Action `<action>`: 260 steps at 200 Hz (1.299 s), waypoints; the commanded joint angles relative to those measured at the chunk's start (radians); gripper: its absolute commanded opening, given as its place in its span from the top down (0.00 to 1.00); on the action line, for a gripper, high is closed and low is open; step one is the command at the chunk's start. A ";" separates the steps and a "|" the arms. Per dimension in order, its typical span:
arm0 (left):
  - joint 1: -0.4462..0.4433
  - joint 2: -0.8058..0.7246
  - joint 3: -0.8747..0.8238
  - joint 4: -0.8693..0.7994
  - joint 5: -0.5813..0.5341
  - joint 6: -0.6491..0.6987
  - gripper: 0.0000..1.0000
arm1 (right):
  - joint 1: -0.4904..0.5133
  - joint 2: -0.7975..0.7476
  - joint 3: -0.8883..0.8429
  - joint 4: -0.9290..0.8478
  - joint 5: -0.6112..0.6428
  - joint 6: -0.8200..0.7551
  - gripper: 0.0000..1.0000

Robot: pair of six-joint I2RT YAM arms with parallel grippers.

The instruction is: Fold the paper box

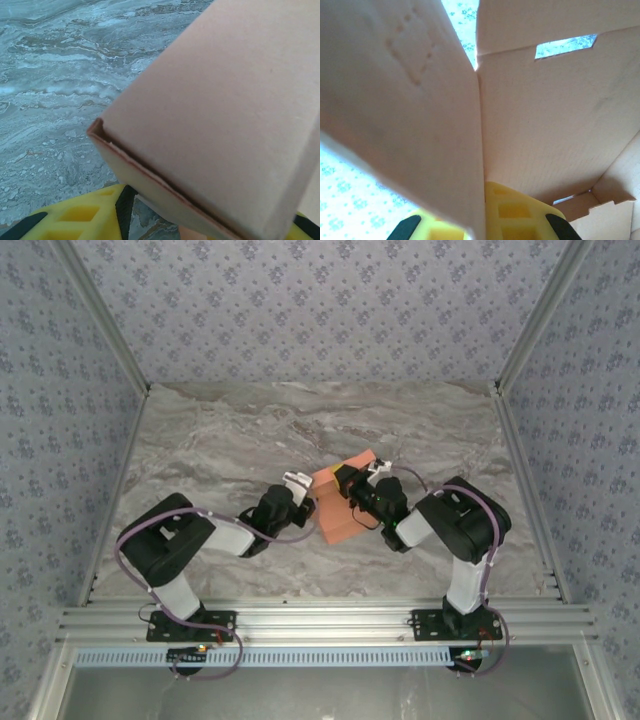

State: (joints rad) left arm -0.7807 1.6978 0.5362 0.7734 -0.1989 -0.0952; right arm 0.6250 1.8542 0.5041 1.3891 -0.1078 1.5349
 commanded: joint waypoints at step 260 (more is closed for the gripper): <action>0.127 0.092 0.136 -0.005 0.015 -0.022 0.93 | 0.222 -0.869 -0.154 -0.998 0.252 -0.202 0.34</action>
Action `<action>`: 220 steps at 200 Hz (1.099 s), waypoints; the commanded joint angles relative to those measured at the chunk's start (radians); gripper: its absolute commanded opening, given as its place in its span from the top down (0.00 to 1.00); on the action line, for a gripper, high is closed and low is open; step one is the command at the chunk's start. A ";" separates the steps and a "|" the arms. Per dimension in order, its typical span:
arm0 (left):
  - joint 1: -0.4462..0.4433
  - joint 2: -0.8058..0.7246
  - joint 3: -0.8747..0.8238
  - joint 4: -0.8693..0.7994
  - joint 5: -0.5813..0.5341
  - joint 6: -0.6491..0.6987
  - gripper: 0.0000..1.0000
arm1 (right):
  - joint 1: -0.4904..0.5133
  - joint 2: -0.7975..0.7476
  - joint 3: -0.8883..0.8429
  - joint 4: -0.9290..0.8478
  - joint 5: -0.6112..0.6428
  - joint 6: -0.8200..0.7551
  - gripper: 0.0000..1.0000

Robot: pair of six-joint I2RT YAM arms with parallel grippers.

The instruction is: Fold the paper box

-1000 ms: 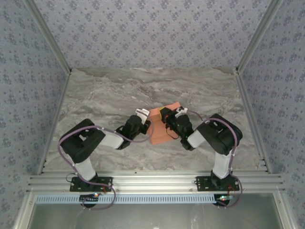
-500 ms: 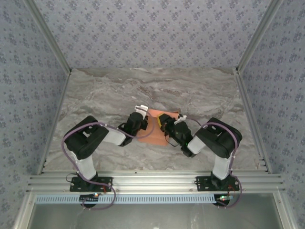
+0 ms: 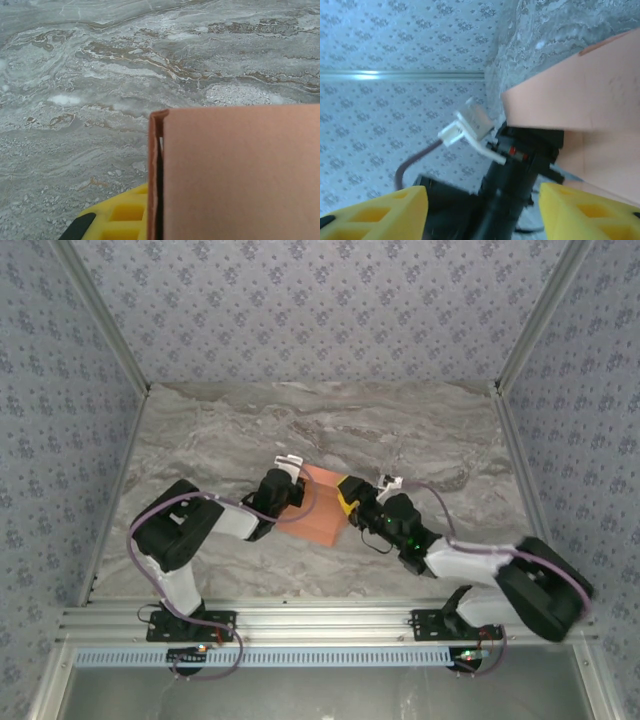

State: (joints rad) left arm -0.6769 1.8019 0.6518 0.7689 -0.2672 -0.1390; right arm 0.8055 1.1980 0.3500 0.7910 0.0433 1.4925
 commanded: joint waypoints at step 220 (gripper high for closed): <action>0.145 -0.006 0.220 -0.395 0.625 0.191 0.97 | -0.416 -0.243 0.259 -0.889 -0.401 -1.598 0.21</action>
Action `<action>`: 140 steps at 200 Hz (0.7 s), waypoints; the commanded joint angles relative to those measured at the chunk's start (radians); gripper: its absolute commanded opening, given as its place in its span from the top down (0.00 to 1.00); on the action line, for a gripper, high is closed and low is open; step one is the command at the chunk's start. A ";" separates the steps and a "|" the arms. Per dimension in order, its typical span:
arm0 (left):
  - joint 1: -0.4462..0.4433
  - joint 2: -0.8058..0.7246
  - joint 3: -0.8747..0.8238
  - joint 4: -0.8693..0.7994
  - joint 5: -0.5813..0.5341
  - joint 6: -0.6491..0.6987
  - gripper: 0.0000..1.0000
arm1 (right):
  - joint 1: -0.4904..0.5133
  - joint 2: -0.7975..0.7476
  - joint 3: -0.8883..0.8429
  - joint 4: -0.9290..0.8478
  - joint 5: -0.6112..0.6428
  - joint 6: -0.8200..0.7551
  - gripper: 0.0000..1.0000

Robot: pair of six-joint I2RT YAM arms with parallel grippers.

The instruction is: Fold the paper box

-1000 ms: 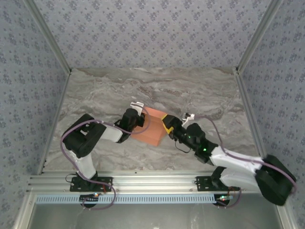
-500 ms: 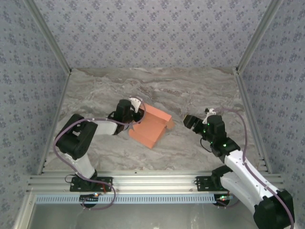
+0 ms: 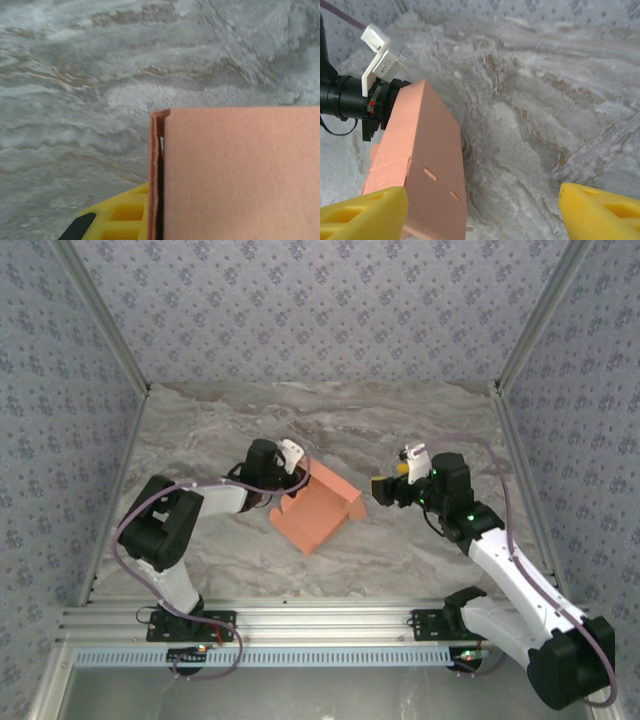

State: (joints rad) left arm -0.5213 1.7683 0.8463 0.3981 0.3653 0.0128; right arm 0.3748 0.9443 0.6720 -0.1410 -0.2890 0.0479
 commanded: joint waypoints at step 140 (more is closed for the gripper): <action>0.060 0.034 0.025 -0.102 -0.084 -0.121 0.97 | 0.060 -0.062 -0.230 0.353 -0.098 -0.190 0.18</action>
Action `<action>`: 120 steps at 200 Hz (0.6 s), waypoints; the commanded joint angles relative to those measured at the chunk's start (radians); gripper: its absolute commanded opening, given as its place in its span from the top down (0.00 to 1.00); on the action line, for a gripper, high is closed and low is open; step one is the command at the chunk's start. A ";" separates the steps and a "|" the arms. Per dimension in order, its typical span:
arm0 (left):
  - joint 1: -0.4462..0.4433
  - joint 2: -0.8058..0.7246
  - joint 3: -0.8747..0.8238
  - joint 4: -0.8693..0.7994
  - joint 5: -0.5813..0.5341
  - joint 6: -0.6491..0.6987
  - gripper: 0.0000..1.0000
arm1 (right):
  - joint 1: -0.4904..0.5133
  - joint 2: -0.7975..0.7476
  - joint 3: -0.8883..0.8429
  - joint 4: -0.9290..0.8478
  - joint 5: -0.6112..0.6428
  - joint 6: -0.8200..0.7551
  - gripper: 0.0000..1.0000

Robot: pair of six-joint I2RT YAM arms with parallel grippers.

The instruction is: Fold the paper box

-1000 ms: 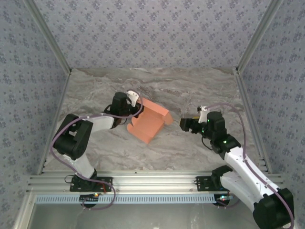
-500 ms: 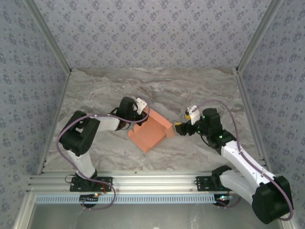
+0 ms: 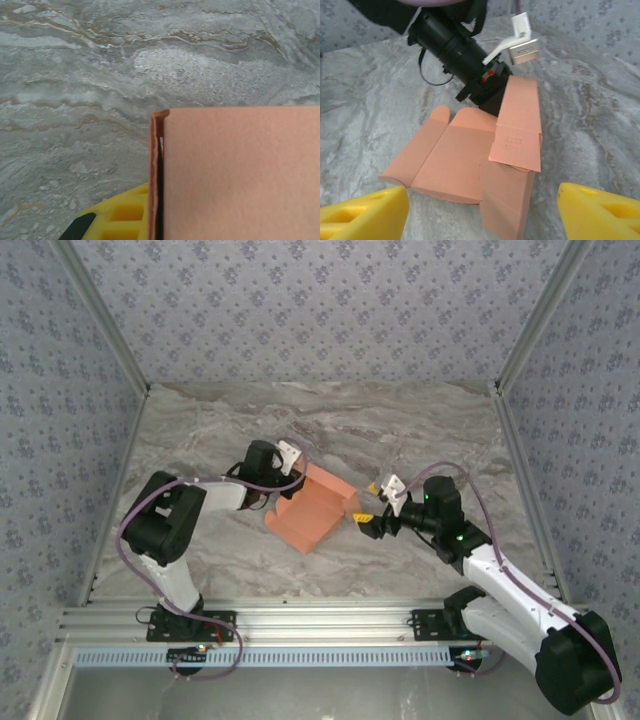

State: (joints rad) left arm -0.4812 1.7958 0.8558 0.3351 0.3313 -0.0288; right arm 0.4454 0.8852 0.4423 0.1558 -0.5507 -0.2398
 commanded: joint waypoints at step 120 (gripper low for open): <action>-0.003 -0.056 0.002 -0.181 -0.095 -0.367 0.97 | 0.269 0.417 0.094 0.478 0.810 0.014 0.06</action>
State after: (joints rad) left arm -0.4675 1.7721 0.8742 0.2333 0.2905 -0.3546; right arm 0.7177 1.2697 0.4847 0.4564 0.1467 -0.2676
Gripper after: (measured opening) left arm 0.093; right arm 0.940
